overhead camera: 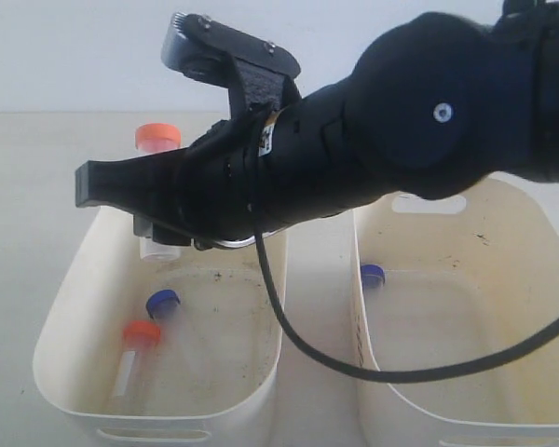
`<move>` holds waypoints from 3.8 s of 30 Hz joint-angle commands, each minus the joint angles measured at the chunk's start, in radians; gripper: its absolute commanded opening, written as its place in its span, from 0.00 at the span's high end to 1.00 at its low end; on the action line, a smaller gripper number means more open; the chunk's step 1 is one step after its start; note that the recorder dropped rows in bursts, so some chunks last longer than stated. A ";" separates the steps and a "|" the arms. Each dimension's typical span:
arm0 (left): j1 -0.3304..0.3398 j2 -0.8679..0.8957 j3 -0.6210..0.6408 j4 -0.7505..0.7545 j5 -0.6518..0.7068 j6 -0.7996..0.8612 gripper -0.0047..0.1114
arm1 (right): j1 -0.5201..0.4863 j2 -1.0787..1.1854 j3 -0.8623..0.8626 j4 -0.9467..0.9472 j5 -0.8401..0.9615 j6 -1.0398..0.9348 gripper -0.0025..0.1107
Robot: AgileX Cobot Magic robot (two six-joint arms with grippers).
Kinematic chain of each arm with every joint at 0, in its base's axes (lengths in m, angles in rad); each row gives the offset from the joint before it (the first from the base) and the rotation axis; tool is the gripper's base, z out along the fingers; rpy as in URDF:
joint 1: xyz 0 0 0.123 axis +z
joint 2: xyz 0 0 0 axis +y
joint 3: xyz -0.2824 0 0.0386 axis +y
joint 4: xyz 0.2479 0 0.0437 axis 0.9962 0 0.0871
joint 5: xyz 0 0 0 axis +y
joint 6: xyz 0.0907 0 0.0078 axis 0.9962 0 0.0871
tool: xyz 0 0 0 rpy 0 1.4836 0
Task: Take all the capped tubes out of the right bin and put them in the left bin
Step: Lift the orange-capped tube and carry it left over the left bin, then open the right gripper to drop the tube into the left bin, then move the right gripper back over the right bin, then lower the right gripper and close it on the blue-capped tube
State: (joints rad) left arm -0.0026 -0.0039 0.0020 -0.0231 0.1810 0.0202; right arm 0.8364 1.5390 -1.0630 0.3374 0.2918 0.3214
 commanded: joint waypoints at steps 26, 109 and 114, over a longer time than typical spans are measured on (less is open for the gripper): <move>-0.007 0.004 -0.002 -0.003 -0.007 -0.004 0.92 | 0.002 0.065 -0.005 0.019 0.031 -0.025 0.50; -0.007 0.004 -0.002 -0.003 -0.007 -0.004 0.92 | -0.697 0.140 0.226 0.320 0.438 -0.690 0.68; -0.007 0.004 -0.002 -0.003 -0.007 -0.004 0.92 | -0.697 0.169 0.233 0.320 0.436 -0.701 0.61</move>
State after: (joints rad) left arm -0.0026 -0.0039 0.0020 -0.0231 0.1810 0.0202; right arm 0.1480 1.6970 -0.8380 0.6602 0.7367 -0.3645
